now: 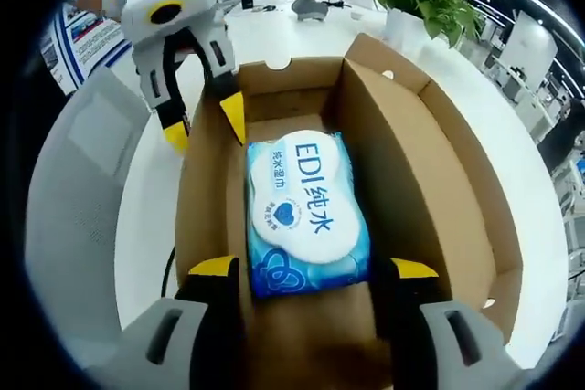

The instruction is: Operate the shoe box by opening the lid, removing the specified soft item, and placing it in the target area until the item is outside and the box remains undamaged.

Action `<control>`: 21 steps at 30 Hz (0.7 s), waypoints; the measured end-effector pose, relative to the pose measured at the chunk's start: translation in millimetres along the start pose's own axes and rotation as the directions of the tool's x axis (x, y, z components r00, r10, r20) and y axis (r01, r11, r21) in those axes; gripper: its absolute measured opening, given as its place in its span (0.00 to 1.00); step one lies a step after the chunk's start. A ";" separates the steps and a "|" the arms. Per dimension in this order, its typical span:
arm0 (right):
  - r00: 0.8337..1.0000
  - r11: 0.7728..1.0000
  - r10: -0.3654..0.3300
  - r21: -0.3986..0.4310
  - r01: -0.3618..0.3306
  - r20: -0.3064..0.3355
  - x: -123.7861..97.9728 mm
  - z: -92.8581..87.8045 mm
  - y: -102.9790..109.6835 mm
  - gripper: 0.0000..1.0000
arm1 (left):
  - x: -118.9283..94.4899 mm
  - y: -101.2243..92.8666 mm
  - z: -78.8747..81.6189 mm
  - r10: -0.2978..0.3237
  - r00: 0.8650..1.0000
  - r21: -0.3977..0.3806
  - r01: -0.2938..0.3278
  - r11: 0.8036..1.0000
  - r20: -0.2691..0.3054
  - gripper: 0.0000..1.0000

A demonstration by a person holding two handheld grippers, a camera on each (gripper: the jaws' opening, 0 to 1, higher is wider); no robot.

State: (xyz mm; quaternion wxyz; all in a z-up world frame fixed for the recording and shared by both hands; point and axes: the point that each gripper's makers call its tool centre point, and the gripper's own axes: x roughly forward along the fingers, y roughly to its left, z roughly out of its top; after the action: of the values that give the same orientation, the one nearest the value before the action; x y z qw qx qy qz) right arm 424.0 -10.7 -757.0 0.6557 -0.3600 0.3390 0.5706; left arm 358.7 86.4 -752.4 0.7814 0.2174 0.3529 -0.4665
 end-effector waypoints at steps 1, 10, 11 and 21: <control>1.000 1.000 -0.003 0.002 0.003 0.011 -4.0 1.8 -0.1 0.65 | -3.3 1.6 2.8 0.005 1.000 -0.006 -0.005 1.000 0.005 0.32; 0.996 1.000 -0.004 -0.025 0.007 0.093 -26.2 17.3 5.4 0.63 | -31.6 16.9 23.2 0.045 0.996 -0.030 -0.043 0.999 0.072 0.52; 0.996 0.999 -0.003 -0.040 0.006 0.089 -27.1 16.8 6.2 0.63 | -34.6 18.2 24.3 0.047 0.996 -0.034 -0.044 0.998 0.078 0.53; 0.997 0.999 0.004 -0.053 0.000 0.078 -34.3 11.8 10.6 0.63 | -52.8 31.8 26.5 0.076 0.989 -0.086 -0.066 0.994 0.128 0.58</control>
State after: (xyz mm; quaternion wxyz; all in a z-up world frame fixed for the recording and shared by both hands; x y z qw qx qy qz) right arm 409.8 -16.9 -722.6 0.6581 -0.3544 0.2983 0.5935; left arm 379.3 114.1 -694.8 0.8273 0.1665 0.3116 -0.4367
